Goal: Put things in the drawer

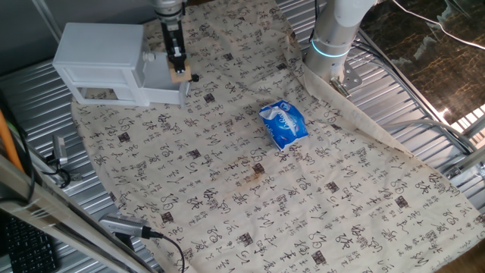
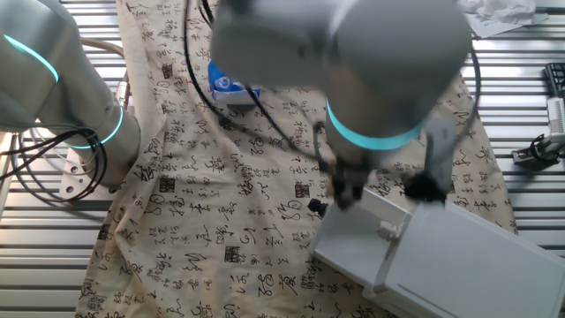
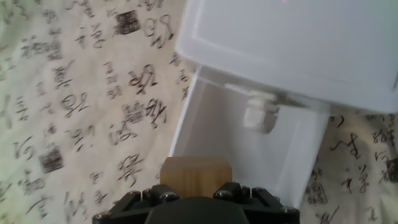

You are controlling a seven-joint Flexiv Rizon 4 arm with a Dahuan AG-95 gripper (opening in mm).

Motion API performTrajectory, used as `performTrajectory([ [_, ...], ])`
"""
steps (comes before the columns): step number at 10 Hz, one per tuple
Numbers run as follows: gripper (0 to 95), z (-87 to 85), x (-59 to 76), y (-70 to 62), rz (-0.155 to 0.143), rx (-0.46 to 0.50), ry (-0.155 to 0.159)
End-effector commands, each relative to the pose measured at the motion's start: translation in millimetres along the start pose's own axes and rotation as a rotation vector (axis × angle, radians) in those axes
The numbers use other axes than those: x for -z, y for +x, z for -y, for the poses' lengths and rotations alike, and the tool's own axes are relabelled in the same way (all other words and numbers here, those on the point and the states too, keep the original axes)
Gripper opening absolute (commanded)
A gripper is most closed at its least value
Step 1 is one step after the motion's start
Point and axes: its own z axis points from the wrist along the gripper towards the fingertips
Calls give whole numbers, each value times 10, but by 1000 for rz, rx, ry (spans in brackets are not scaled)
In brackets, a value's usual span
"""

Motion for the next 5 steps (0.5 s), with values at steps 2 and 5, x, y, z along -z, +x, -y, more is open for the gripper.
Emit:
performTrajectory([
  [2, 0, -321, 128, 182, -8, 146, 41],
  [5, 0, -511, 146, 287, -52, 730, 146],
])
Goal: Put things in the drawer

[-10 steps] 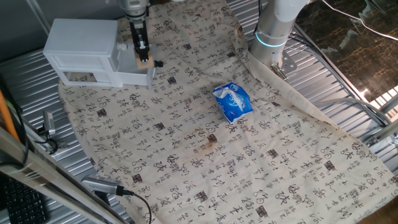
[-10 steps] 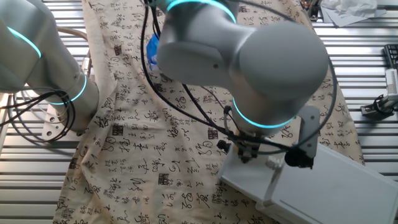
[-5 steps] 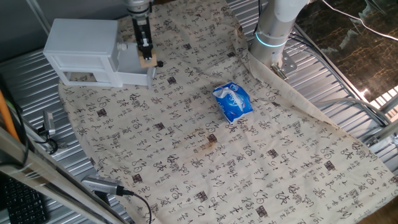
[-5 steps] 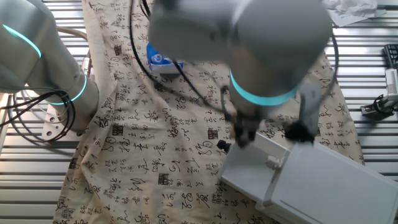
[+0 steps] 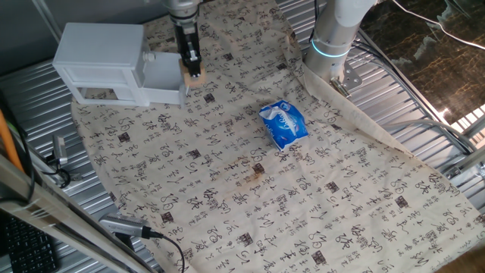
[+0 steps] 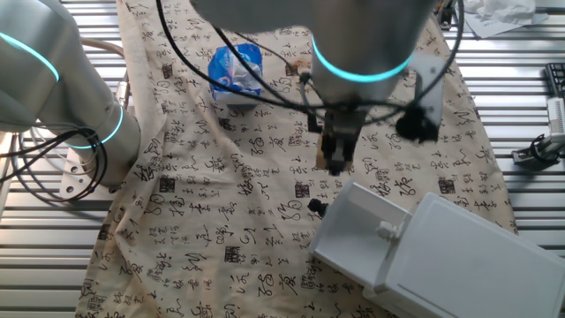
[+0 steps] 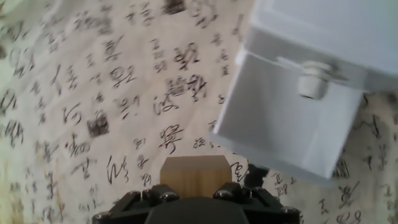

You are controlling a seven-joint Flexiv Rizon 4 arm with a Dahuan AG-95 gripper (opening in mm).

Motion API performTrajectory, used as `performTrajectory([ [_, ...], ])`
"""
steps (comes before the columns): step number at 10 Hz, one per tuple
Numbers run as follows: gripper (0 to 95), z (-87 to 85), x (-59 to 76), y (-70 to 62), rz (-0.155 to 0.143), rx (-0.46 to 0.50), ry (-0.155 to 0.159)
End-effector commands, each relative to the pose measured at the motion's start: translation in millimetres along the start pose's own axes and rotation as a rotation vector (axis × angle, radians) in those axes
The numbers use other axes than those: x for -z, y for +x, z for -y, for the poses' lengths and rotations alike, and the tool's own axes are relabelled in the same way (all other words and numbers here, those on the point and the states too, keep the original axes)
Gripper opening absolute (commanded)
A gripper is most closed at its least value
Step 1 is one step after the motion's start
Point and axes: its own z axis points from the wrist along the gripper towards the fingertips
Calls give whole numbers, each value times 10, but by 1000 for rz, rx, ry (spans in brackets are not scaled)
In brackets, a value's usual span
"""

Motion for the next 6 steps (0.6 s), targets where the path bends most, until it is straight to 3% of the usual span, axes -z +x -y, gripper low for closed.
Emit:
performTrajectory([
  [1, 0, -138, 32, 67, -63, 756, 125],
  [2, 0, -149, 33, 80, -89, 974, 141],
  [4, 0, -174, 23, 92, -117, 1302, 125],
  [6, 0, -163, 20, 105, -125, 1551, 105],
])
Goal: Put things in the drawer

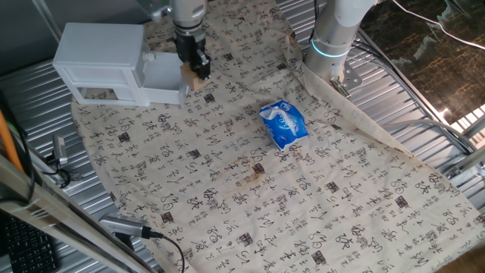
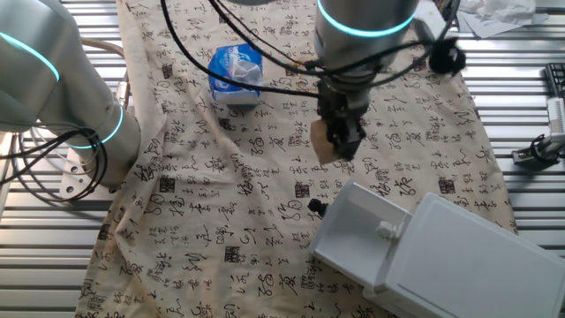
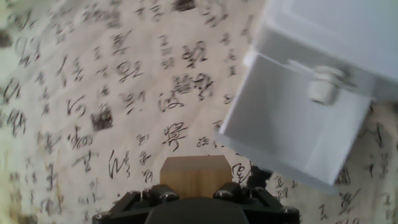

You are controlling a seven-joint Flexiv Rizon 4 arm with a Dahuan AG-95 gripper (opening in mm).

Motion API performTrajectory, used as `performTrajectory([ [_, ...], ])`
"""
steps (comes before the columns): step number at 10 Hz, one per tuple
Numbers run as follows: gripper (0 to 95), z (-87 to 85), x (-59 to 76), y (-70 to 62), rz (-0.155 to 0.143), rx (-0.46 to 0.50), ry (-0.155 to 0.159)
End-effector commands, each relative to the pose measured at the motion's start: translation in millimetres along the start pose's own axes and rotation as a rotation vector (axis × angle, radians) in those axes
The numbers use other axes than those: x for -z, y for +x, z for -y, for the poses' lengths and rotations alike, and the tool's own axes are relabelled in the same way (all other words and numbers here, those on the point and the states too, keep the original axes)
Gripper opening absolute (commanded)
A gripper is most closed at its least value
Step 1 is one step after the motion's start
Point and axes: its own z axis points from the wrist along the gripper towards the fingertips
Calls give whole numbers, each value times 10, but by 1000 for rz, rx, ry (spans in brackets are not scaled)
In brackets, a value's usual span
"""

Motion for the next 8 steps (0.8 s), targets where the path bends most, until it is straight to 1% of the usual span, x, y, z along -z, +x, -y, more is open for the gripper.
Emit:
performTrajectory([
  [1, 0, -84, 2, 16, -51, 1154, 35],
  [3, 0, -85, -1, 18, -17, 1371, -5],
  [4, 0, -86, -1, 18, -18, 1461, -26],
  [5, 0, -88, -3, 18, -23, 1530, -42],
  [6, 0, -89, 0, 20, -16, 1594, -66],
  [7, 0, -86, -3, 31, -12, 1635, -72],
  [8, 0, -80, -5, 45, -10, 1648, -74],
])
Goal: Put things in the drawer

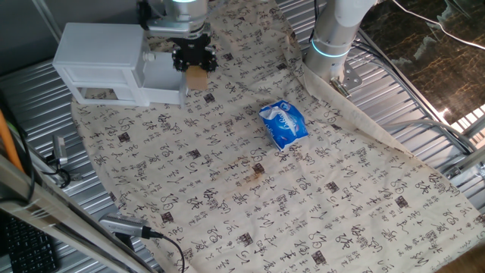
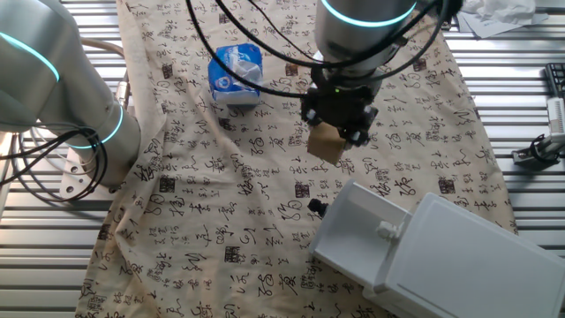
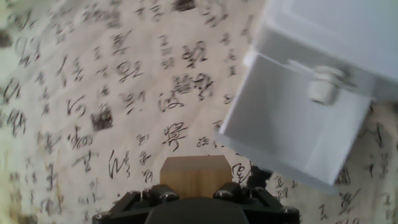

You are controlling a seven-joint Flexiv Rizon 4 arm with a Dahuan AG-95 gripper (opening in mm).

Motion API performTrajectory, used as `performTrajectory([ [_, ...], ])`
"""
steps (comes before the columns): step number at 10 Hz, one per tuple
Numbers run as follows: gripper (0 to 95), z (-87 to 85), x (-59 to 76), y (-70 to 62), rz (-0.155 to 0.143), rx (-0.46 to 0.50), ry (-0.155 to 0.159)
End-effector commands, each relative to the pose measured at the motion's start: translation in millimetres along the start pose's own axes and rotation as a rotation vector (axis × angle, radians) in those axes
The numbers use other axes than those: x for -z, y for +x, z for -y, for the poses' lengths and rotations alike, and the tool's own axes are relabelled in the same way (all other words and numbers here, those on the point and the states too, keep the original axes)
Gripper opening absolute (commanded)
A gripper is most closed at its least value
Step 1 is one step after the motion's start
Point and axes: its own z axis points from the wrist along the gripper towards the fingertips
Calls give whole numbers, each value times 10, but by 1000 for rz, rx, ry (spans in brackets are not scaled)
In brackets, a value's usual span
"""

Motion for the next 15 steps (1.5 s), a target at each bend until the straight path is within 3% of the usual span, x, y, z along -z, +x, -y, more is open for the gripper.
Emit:
performTrajectory([
  [1, 0, -81, -39, 63, 31, 857, -46],
  [3, 0, -136, -95, 179, 35, 912, -46],
  [4, 0, -224, -222, 356, 27, 956, -35],
  [6, 0, -292, -303, 498, 27, 995, -15],
  [7, 0, -295, -282, 600, 21, 1013, 16],
  [8, 0, -290, -275, 614, 21, 1035, 25],
  [9, 0, -286, -283, 612, 19, 1093, 10],
  [11, 0, -265, -276, 670, -18, 1142, 5],
  [15, 0, -224, -129, 1001, -21, 1213, 7],
])
